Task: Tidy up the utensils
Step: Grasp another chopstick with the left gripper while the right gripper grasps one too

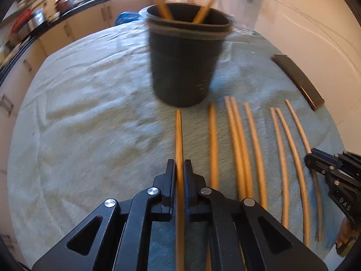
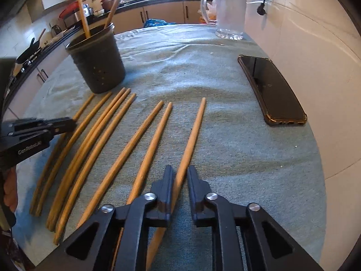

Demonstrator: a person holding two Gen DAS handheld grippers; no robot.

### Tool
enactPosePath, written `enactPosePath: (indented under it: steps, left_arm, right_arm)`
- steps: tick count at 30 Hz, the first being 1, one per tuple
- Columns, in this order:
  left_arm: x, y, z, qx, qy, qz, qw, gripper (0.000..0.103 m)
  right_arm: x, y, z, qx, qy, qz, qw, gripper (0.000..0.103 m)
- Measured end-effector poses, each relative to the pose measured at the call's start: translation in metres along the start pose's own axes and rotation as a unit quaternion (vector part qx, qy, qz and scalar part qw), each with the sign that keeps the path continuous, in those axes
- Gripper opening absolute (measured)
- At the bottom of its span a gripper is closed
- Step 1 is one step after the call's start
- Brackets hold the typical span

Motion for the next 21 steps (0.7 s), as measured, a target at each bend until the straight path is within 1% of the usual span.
enactPosePath:
  steps: [3,5,7,9,12,15,17,21]
  left_arm:
    - [-0.01,0.01,0.028,-0.064,-0.006,0.013,0.9978,0.007]
    - [-0.016,0.018,0.04,-0.082,-0.014,0.019,0.9964,0.007]
    - [-0.021,0.024,0.048,-0.085,-0.017,0.023,0.9959,0.007]
    - [-0.023,0.025,0.053,-0.093,-0.005,0.03,0.9952,0.007]
    - [-0.019,0.021,0.055,-0.099,-0.001,0.041,0.9942,0.007]
    - [-0.015,0.017,0.054,-0.105,0.001,0.048,0.9933,0.008]
    - [-0.011,0.01,0.054,-0.107,-0.001,0.051,0.9929,0.008]
    - [-0.007,0.003,0.053,-0.094,-0.015,0.052,0.994,0.008]
  right_arm:
    - [-0.003,0.008,-0.006,0.007,-0.007,0.011,1.0,0.01]
    - [-0.009,0.018,-0.011,0.007,-0.007,0.023,1.0,0.01]
    - [-0.013,0.027,-0.015,0.006,-0.011,0.027,1.0,0.01]
    - [-0.016,0.03,-0.017,0.006,-0.02,0.032,0.999,0.01]
    - [-0.014,0.028,-0.019,0.004,-0.026,0.046,0.999,0.011]
    - [-0.007,0.021,-0.021,0.008,-0.035,0.065,0.997,0.015]
    - [0.0,0.014,-0.027,0.007,-0.029,0.076,0.997,0.015]
    - [0.01,-0.003,-0.033,-0.003,-0.012,0.091,0.996,0.015]
Point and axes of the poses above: each gripper's, at about its wrist camera, not at the fingertips, and x roughly the way its jaws point, z to its left, y to its underside, the point moved 8 cm from there along x, roughly the way its jaws point, and after that the axes turned 13 degrees about -x, right-handed, at the moved point
